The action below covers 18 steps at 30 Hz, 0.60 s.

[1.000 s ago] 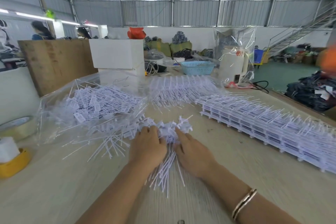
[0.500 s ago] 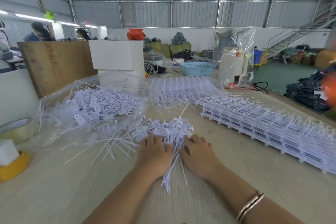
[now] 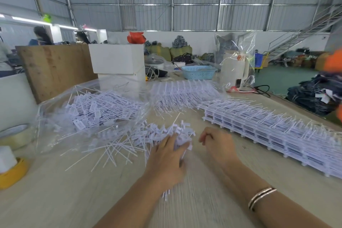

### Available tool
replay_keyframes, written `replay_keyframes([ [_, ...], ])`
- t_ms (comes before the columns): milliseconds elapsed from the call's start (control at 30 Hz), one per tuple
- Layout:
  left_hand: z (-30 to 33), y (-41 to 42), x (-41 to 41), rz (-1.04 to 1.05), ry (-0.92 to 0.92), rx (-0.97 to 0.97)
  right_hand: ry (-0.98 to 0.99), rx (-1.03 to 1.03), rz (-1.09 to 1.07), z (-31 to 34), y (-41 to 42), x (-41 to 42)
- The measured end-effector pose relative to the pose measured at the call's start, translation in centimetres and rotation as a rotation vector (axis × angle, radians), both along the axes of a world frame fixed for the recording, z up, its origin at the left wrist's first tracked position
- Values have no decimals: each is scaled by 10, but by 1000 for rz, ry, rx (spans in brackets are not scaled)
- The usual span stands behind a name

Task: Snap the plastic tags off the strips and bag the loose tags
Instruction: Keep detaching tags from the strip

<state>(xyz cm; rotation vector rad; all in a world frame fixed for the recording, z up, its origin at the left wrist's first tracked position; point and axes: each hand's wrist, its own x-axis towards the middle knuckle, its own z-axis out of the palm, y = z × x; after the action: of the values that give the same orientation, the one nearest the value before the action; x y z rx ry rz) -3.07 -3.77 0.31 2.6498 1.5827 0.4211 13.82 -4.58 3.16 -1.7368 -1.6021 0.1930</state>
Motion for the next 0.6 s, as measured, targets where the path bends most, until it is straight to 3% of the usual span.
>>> replay_keyframes([
  [233, 0, 2, 0, 121, 1, -39, -320, -170, -149, -3, 22, 44],
  [600, -2, 2, -1, 128, 3, -19, -952, -279, -277, -6, 47, 82],
])
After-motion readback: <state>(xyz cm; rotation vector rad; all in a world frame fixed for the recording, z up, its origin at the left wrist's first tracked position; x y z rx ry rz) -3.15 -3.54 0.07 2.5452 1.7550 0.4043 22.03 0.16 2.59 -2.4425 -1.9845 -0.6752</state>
